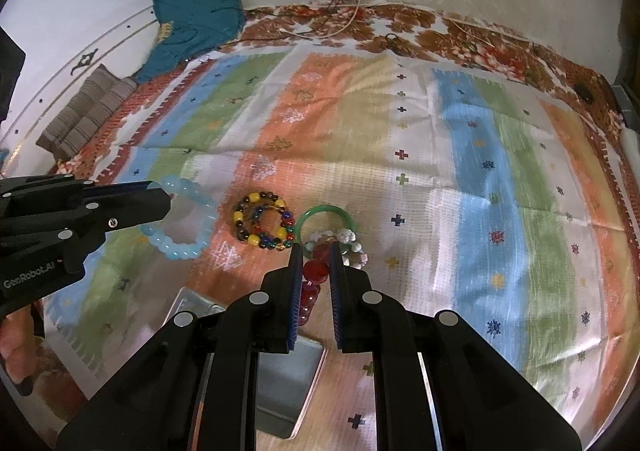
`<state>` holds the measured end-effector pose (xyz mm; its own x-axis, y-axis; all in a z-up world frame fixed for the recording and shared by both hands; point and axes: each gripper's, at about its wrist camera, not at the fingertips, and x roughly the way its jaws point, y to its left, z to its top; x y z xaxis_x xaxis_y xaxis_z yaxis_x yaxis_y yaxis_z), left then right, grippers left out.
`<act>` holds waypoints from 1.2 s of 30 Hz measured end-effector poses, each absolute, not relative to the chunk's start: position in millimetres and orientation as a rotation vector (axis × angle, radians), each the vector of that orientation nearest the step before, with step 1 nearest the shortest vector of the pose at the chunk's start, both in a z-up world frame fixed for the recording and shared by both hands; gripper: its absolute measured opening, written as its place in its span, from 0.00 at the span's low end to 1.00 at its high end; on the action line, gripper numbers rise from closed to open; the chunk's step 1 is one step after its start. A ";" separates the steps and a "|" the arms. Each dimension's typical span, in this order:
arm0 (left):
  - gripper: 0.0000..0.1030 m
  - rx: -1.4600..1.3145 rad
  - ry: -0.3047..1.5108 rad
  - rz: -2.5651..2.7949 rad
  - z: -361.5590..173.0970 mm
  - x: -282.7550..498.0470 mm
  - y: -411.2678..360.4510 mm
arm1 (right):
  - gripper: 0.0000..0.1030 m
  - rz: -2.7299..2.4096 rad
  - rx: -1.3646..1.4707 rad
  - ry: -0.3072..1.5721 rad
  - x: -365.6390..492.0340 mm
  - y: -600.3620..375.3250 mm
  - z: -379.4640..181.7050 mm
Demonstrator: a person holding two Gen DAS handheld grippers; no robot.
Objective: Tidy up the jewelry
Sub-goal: 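Carry both bracelets over the silver tin and open both tools to drop them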
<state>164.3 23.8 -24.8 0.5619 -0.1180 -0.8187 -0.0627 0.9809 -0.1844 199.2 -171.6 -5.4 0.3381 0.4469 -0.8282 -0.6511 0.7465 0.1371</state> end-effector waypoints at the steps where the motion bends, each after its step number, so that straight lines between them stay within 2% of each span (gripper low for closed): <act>1: 0.11 -0.201 0.971 -0.038 -23.2 161.7 22.2 | 0.13 0.727 -0.235 0.991 197.1 -171.8 -4.4; 26: 0.11 -0.188 0.922 -0.087 -11.6 103.3 -2.1 | 0.14 0.806 -0.232 0.959 131.6 -190.0 12.2; 32: 0.11 -0.194 0.957 -0.103 -18.2 98.2 -4.9 | 0.14 0.789 -0.226 0.981 127.2 -194.4 4.5; 34: 0.13 -0.197 0.977 -0.072 -22.9 99.4 -2.1 | 0.19 0.769 -0.202 0.990 131.9 -199.2 4.8; 35: 0.16 -0.190 0.980 -0.048 -24.1 100.2 0.5 | 0.32 0.761 -0.194 0.992 134.2 -201.5 5.0; 36: 0.18 -0.190 0.979 -0.039 -24.4 100.2 2.3 | 0.40 0.745 -0.197 0.993 136.1 -203.0 4.3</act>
<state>100.2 2.3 -24.4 0.5590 -0.1180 -0.8208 -0.0530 0.9827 -0.1775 136.1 -203.0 4.3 0.3255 0.4784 -0.8156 -0.6496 0.7399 0.1748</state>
